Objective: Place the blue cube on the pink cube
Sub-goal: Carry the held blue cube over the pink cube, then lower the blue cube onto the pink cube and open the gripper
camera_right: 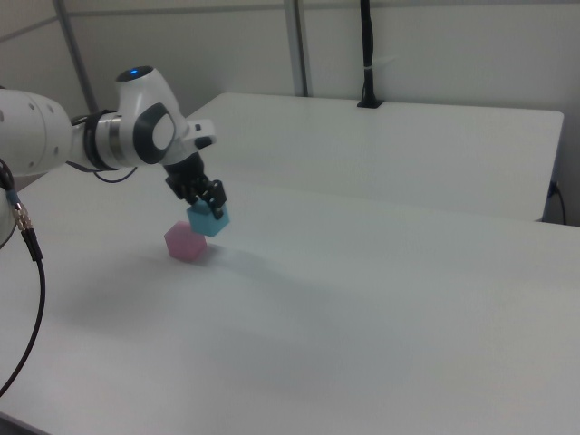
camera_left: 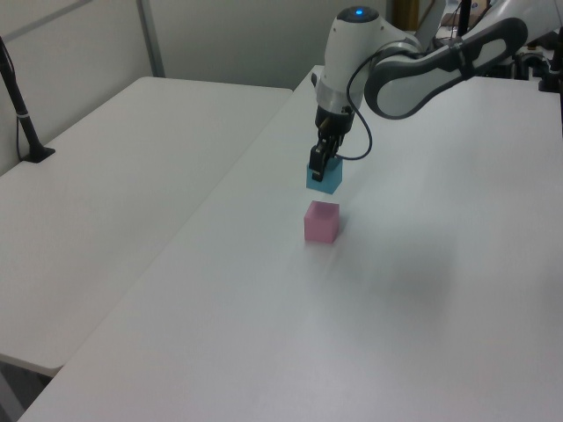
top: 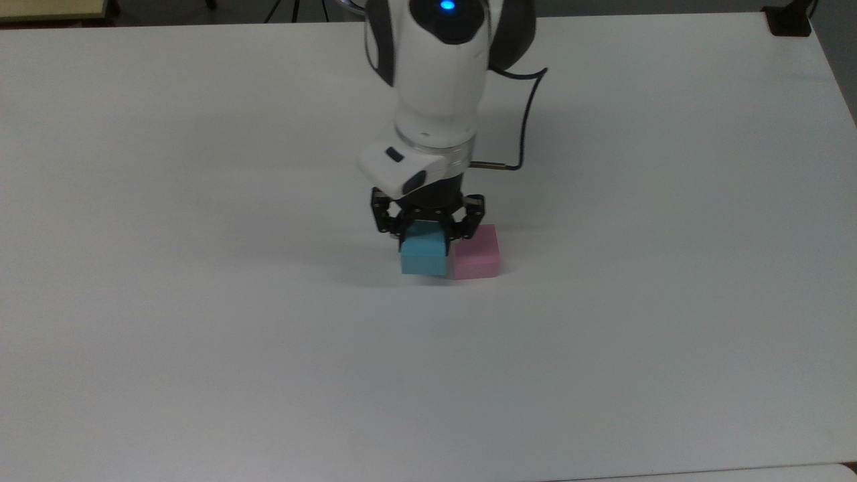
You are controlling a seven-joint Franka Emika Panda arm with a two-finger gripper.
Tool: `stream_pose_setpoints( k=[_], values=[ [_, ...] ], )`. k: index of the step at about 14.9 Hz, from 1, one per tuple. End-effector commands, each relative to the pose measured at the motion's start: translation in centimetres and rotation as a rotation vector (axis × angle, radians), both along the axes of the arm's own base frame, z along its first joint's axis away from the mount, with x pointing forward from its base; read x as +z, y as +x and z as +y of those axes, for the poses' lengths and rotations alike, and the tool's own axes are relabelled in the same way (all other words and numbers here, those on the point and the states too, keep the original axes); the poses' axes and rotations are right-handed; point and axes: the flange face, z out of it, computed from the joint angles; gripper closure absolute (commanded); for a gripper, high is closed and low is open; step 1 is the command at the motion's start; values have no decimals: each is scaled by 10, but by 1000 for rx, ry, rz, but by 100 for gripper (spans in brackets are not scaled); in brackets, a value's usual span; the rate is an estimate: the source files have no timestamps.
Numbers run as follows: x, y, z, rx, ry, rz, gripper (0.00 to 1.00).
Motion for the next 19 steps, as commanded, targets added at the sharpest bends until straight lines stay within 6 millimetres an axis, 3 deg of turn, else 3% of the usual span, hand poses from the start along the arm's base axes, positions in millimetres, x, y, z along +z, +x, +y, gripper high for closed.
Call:
stream_pose_setpoints(
  k=[1, 8, 9, 12, 16, 17, 19],
  values=[
    [0, -16, 24, -25, 23, 26, 62],
    [1, -25, 58, -22, 39, 34, 57],
    [-1, -25, 60, -18, 36, 35, 49],
    [-2, -27, 67, -6, 33, 35, 0],
    [12, -30, 78, 8, 34, 25, 0],
    [35, -33, 73, 1, 23, 29, 0],
    [60, -43, 59, -16, -6, 60, 0]
  ],
)
